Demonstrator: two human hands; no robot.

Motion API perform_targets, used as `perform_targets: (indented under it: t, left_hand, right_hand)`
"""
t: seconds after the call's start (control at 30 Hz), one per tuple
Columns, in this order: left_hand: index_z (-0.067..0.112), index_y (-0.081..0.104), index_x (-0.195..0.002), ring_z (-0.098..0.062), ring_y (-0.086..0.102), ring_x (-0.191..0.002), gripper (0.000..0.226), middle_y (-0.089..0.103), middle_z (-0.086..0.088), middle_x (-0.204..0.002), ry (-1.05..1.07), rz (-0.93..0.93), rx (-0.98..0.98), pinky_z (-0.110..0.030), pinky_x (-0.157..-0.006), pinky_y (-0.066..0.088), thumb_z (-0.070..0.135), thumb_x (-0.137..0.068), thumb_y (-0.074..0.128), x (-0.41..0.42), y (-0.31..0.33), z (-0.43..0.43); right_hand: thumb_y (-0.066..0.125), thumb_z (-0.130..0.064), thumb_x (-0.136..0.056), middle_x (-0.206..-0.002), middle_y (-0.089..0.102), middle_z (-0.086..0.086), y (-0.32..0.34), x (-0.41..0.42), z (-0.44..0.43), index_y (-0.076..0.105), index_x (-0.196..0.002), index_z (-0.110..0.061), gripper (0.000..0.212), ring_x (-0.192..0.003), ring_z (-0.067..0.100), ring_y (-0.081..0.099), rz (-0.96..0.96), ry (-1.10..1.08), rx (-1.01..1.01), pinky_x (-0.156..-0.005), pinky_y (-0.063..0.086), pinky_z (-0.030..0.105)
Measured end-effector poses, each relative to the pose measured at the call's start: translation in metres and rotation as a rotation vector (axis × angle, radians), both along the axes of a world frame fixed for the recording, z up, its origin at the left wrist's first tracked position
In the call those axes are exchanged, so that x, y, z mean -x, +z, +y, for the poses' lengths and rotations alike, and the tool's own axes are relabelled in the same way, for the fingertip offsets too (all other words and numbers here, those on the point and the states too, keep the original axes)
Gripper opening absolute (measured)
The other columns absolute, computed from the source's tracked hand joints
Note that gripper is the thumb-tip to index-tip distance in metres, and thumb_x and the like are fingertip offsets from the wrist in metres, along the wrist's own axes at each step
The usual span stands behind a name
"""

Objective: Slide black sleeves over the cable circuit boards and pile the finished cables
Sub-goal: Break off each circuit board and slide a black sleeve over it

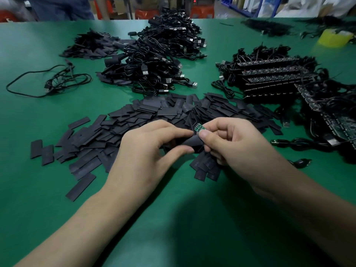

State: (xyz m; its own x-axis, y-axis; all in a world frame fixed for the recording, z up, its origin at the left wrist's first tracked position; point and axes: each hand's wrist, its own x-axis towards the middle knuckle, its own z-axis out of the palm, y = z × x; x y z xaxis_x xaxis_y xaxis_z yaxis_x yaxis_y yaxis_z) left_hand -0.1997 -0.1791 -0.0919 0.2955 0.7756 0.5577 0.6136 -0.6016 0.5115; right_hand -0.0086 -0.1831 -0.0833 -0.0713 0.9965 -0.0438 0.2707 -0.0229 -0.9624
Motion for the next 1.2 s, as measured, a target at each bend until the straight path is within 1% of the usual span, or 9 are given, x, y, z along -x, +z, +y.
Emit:
perform_targets:
  t: [0.13, 0.27, 0.37, 0.43, 0.57, 0.67, 0.83, 0.93, 1.2]
  left_hand:
    - [0.016, 0.081, -0.101, -0.007, 0.066, -0.079, 0.023, 0.074, 0.006, -0.091, 0.028, 0.026, -0.059, -0.021, -0.078, 0.052, 0.026, -0.080, 0.085, 0.003, 0.001, 0.001]
    - [0.021, 0.081, -0.099, -0.002, 0.068, -0.081, 0.021, 0.075, 0.011, -0.089, 0.083, -0.090, 0.036, -0.023, -0.080, 0.053, 0.024, -0.079, 0.085, 0.006, 0.002, 0.004]
    - [0.026, 0.081, -0.097, 0.004, 0.069, -0.081, 0.020, 0.074, 0.018, -0.088, 0.118, -0.208, 0.121, -0.018, -0.079, 0.054, 0.027, -0.078, 0.084, 0.009, 0.002, 0.006]
    - [0.028, 0.081, -0.096, 0.004, 0.069, -0.081, 0.018, 0.074, 0.020, -0.086, 0.121, -0.231, 0.142, -0.014, -0.076, 0.052, 0.027, -0.078, 0.084, 0.010, 0.001, 0.006]
    - [0.029, 0.080, -0.095, -0.003, 0.071, -0.079, 0.016, 0.075, 0.017, -0.085, 0.093, -0.222, 0.127, -0.016, -0.075, 0.053, 0.027, -0.079, 0.083, 0.008, 0.001, 0.006]
    - [0.026, 0.081, -0.095, -0.003, 0.071, -0.083, 0.016, 0.075, 0.016, -0.088, 0.067, -0.184, 0.092, -0.017, -0.078, 0.053, 0.024, -0.080, 0.084, 0.007, 0.002, 0.005]
    - [0.020, 0.082, -0.095, -0.006, 0.071, -0.086, 0.015, 0.075, 0.012, -0.090, 0.037, -0.129, 0.050, -0.020, -0.080, 0.053, 0.022, -0.080, 0.084, 0.008, 0.003, 0.006]
    - [0.020, 0.082, -0.095, -0.004, 0.070, -0.086, 0.015, 0.074, 0.012, -0.091, 0.022, -0.096, 0.029, -0.017, -0.080, 0.051, 0.021, -0.080, 0.084, 0.009, 0.004, 0.006]
    - [0.022, 0.082, -0.096, -0.007, 0.071, -0.088, 0.018, 0.075, 0.013, -0.091, -0.013, -0.155, 0.103, -0.019, -0.081, 0.051, 0.024, -0.079, 0.083, 0.010, 0.004, 0.007]
  right_hand:
    - [0.060, -0.021, -0.101, -0.065, 0.064, -0.006, 0.005, 0.000, 0.000, 0.070, -0.091, -0.018, 0.014, -0.054, 0.004, 0.049, 0.006, 0.040, -0.009, -0.053, 0.039, 0.018]
    - [0.057, -0.022, -0.102, -0.071, 0.068, -0.010, 0.016, -0.009, 0.003, 0.072, -0.092, -0.027, 0.018, -0.058, 0.003, 0.058, -0.254, 0.089, -0.172, -0.057, 0.043, 0.019]
    - [0.064, -0.019, -0.098, -0.077, 0.073, -0.014, 0.021, -0.017, 0.004, 0.068, -0.100, -0.029, 0.011, -0.061, 0.003, 0.068, -0.391, 0.042, -0.304, -0.062, 0.050, 0.015]
    - [0.068, -0.017, -0.096, -0.076, 0.075, -0.009, 0.021, -0.020, 0.005, 0.064, -0.098, -0.026, 0.010, -0.058, 0.008, 0.070, -0.317, 0.048, -0.261, -0.060, 0.051, 0.015]
    - [0.067, -0.014, -0.096, -0.075, 0.076, 0.003, 0.019, -0.022, 0.005, 0.067, -0.095, -0.016, 0.002, -0.056, 0.014, 0.065, -0.130, 0.143, -0.101, -0.058, 0.051, 0.028]
    - [0.065, -0.012, -0.097, -0.074, 0.075, 0.005, 0.017, -0.022, 0.004, 0.068, -0.095, -0.012, 0.004, -0.055, 0.011, 0.061, -0.065, 0.187, -0.051, -0.055, 0.050, 0.023]
    - [0.066, -0.012, -0.097, -0.073, 0.075, 0.005, 0.014, -0.020, 0.004, 0.068, -0.095, -0.011, 0.003, -0.053, 0.010, 0.058, -0.041, 0.181, -0.036, -0.054, 0.048, 0.020]
    - [0.066, -0.012, -0.097, -0.073, 0.074, 0.005, 0.013, -0.021, 0.004, 0.068, -0.096, -0.010, 0.003, -0.053, 0.010, 0.058, -0.009, 0.182, -0.017, -0.054, 0.047, 0.020]
    - [0.064, -0.008, -0.097, -0.073, 0.073, 0.006, 0.012, -0.022, 0.003, 0.068, -0.099, -0.004, 0.006, -0.052, 0.008, 0.055, 0.098, 0.179, 0.055, -0.053, 0.046, 0.018]
